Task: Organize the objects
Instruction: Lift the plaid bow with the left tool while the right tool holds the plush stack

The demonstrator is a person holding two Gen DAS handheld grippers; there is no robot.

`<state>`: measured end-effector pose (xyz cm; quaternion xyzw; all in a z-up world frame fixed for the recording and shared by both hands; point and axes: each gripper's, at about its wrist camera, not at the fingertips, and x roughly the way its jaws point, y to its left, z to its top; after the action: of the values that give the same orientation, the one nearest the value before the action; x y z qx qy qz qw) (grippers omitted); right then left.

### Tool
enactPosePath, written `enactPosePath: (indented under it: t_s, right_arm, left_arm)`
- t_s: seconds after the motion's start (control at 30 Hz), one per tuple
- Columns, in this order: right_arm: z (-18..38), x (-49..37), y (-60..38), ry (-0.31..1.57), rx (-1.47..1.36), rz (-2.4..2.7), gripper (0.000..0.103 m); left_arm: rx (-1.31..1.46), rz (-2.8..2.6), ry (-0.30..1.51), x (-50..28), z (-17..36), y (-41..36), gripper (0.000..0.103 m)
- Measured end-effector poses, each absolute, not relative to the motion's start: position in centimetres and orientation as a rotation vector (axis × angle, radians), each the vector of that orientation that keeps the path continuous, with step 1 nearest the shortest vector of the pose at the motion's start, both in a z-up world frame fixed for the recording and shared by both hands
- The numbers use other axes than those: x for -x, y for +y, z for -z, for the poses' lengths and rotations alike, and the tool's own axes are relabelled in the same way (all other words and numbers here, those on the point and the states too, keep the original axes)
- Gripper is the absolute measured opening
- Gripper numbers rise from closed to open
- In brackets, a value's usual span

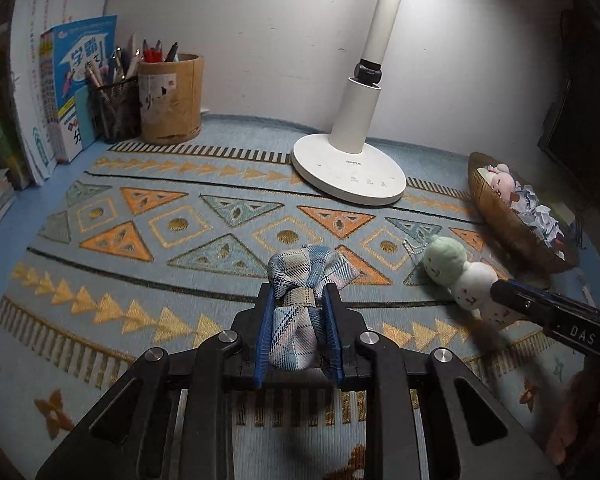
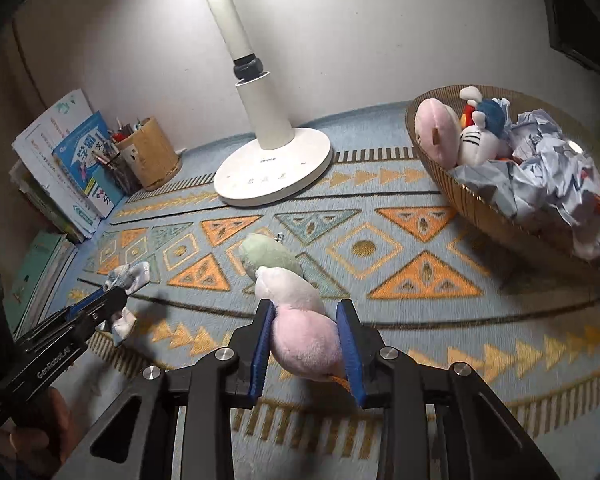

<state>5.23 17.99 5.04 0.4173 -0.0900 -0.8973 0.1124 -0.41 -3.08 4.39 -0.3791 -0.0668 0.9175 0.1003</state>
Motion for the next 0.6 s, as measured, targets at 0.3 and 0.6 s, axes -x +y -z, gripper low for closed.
enactPosePath:
  t_s: [0.3,0.6]
  right_arm:
    - [-4.4,-10.6,15.9,-0.056,-1.169,2.599,0.069]
    - [-1.8,-7.0,13.5,-0.031,-1.230,2.454,0.085]
  left_arm:
    - [1.087,-2.748,-0.207,-0.9,-2.8,-3.2,0.021]
    - [1.075,-2.760,-0.210,-1.0,-2.7,-3.3,0.022]
